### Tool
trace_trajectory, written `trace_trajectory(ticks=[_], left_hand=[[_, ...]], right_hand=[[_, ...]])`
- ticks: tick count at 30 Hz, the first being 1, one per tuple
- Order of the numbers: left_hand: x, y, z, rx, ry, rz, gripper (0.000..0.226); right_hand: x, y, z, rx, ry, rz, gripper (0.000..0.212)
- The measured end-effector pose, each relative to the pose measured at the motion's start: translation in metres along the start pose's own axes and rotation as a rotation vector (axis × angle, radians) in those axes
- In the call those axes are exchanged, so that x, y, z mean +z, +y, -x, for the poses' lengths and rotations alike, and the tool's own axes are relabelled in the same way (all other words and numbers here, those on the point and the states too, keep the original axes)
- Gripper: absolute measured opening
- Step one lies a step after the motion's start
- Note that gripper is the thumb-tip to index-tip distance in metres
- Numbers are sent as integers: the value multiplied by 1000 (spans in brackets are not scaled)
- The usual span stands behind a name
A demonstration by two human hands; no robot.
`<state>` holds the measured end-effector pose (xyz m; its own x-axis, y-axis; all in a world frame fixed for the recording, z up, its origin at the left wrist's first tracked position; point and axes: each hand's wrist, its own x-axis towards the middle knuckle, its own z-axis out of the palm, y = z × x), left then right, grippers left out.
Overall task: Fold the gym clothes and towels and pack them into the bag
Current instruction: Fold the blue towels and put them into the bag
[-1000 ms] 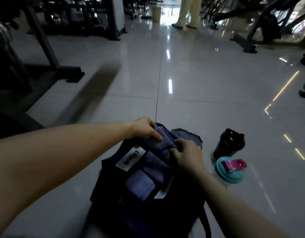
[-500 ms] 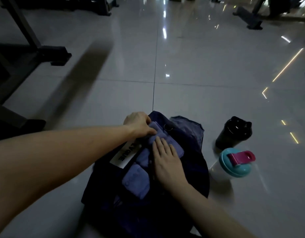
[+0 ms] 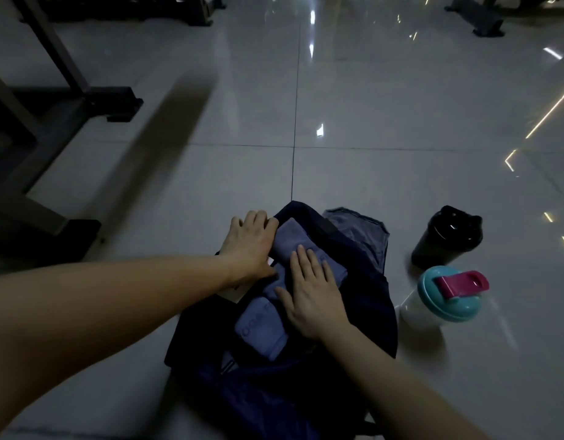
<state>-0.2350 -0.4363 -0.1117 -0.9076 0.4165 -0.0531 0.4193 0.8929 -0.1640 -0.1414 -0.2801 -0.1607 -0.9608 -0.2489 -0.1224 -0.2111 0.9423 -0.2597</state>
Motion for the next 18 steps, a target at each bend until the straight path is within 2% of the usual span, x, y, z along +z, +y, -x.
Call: trace_trajectory(ticks=[4, 8, 10, 14, 18], left_hand=[[-2, 4, -1, -18, 12, -56, 65], [-13, 1, -4, -22, 20, -53, 29], [-17, -3, -5, -39, 28, -37, 19], [-16, -10, -1, 12, 132, 33, 15], [-11, -17, 2, -73, 230, 298, 13]], right_hand=[[0, -4, 1, 14, 1, -13, 90], [-2, -11, -2, 70, -26, -7, 87], [-1, -16, -3, 93, -24, -27, 85], [-2, -18, -4, 104, -10, -53, 96], [-2, -17, -3, 98, 9, -67, 99]])
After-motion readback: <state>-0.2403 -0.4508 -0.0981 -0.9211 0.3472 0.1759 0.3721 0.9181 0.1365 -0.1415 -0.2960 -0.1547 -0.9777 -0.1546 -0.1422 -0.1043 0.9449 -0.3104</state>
